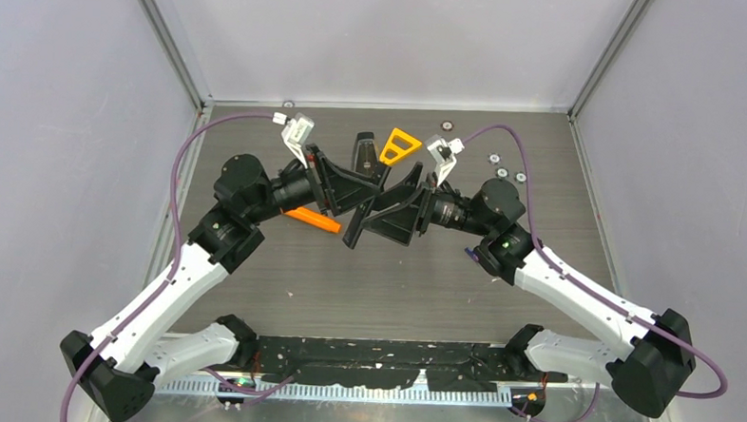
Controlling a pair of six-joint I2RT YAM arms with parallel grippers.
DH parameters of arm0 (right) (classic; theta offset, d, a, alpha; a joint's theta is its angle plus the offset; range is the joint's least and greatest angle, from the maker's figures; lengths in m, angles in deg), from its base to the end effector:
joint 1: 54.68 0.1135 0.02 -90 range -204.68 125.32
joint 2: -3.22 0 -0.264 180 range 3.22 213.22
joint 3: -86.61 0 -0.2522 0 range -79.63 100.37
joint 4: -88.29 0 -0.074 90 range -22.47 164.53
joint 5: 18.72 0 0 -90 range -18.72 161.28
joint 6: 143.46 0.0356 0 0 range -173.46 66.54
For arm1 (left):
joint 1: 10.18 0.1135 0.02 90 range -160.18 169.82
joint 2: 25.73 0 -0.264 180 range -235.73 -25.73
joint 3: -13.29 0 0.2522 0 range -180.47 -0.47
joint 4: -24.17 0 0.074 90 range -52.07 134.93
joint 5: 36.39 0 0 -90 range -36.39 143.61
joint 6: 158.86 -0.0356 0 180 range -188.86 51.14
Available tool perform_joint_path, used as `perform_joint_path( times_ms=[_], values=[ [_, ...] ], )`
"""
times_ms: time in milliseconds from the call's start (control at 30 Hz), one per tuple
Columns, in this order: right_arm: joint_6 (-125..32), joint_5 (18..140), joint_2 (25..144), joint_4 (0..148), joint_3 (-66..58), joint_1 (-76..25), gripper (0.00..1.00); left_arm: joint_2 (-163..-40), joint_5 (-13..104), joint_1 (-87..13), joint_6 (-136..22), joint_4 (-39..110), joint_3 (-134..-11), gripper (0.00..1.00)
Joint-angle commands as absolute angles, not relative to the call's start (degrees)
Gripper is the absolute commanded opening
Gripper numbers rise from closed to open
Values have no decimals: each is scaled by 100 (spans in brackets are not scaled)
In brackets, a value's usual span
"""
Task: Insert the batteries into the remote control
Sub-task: Adjust the remote control.
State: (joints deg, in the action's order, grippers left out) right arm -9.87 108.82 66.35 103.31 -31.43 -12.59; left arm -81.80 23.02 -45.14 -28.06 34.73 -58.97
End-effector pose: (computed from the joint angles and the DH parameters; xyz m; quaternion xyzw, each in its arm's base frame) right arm 0.1725 0.1851 0.3683 -0.2456 0.5872 0.6523 0.4116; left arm 0.1691 -0.1403 0.4131 0.1622 0.6569 -0.5787 0.4554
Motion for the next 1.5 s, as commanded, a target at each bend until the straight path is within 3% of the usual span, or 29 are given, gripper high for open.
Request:
perform_joint_path(
  times_ms=[0,300,567,633,733,800,1000,1067,1200,1467],
  values=[
    [-828,10827,6750,10941,-3062,-1161,96,-8009,2425,-4485,-2578,2822,-5811,8],
    [-586,10969,7206,11379,-2911,-923,99,-8065,2232,-4489,-2138,2317,-5712,8],
    [-563,10742,7167,11412,-2974,-868,66,-8029,2334,-4486,-2137,2246,-5642,14],
    [-597,10725,7147,11373,-2964,-871,56,-8025,2364,-4486,-2146,2237,-5616,16],
    [-669,10706,7122,11249,-2923,-871,34,-8035,2390,-4486,-2175,2237,-5589,20],
    [-759,10671,7096,11060,-2888,-871,28,-8020,2433,-4490,-2254,2322,-5590,27],
    [-1685,10093,6862,9222,-2589,-859,26,-7828,2946,-4487,-2998,3213,-5687,73],
    [-2099,9769,6811,8530,-2411,-841,26,-7780,3155,-4484,-3231,3586,-5736,82],
    [-2837,9043,6783,7569,-2131,-725,26,-7780,3364,-4485,-3515,3781,-5830,89],
    [-3719,7614,7013,6481,-1761,-162,26,-7921,3404,-4489,-3746,4217,-6187,89]
  ],
)
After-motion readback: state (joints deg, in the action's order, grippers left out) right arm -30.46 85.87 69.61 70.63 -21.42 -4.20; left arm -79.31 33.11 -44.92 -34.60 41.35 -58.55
